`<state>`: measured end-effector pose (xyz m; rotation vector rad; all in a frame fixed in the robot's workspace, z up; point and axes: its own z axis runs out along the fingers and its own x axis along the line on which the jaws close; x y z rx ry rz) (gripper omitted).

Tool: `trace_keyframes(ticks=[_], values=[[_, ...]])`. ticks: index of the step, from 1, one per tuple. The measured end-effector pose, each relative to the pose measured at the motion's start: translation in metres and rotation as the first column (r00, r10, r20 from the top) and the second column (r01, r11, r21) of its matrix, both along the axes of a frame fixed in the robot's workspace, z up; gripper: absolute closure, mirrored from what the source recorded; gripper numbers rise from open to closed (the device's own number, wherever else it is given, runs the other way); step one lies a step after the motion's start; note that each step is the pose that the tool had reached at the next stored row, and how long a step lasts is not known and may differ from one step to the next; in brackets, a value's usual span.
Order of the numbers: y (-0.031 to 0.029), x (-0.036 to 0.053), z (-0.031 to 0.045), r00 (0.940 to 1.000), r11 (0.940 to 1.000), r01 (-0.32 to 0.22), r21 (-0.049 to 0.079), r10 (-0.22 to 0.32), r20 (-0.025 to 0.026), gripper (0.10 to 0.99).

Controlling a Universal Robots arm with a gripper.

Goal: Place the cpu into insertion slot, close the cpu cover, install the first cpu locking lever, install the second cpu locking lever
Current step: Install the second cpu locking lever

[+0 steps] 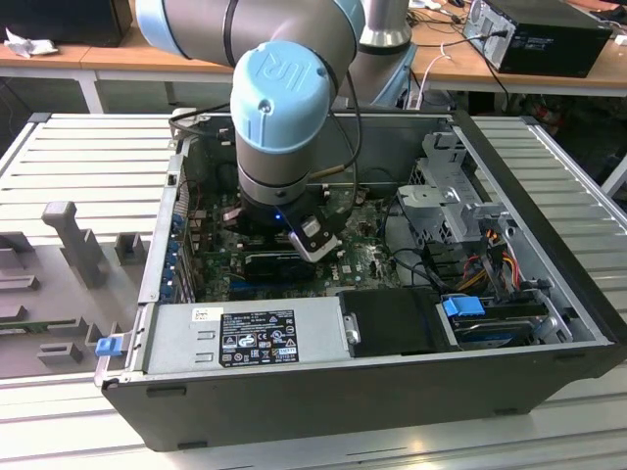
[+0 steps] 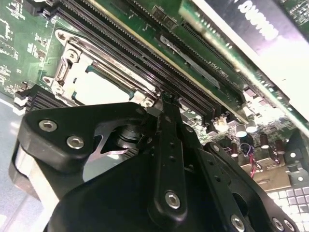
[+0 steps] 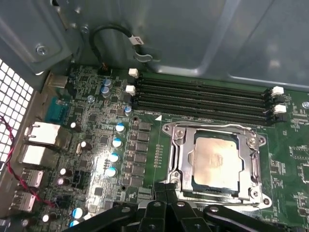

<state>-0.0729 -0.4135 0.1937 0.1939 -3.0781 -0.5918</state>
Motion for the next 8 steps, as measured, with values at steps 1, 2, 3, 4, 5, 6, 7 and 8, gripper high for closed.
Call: trace_keyframes(ticks=[1, 2, 3, 4, 5, 6, 7, 8], values=[[0.0006, -0.0002, -0.0004, 1.0000, 1.0000, 0.000, 0.001, 0.000, 0.0000, 0.980], [0.0015, -0.0004, -0.0008, 1.0000, 1.0000, 0.000, 0.003, 0.000, 0.0000, 0.980], [0.0024, -0.0006, -0.0012, 1.0000, 1.0000, 0.000, 0.004, 0.000, 0.0001, 0.980], [0.0033, -0.0010, -0.0015, 1.0000, 1.0000, 0.000, 0.005, 0.000, 0.0000, 0.980], [0.0042, -0.0015, -0.0020, 1.0000, 1.0000, 0.000, 0.007, 0.000, 0.0002, 0.980], [0.0046, -0.0022, -0.0021, 1.0000, 1.0000, 0.000, 0.008, 0.000, 0.0001, 0.980], [0.0048, -0.0033, -0.0020, 1.0000, 0.9999, 0.000, 0.010, 0.000, 0.0000, 0.980], [0.0048, -0.0039, -0.0017, 1.0000, 0.9999, 0.000, 0.011, 0.000, 0.0000, 0.980]])
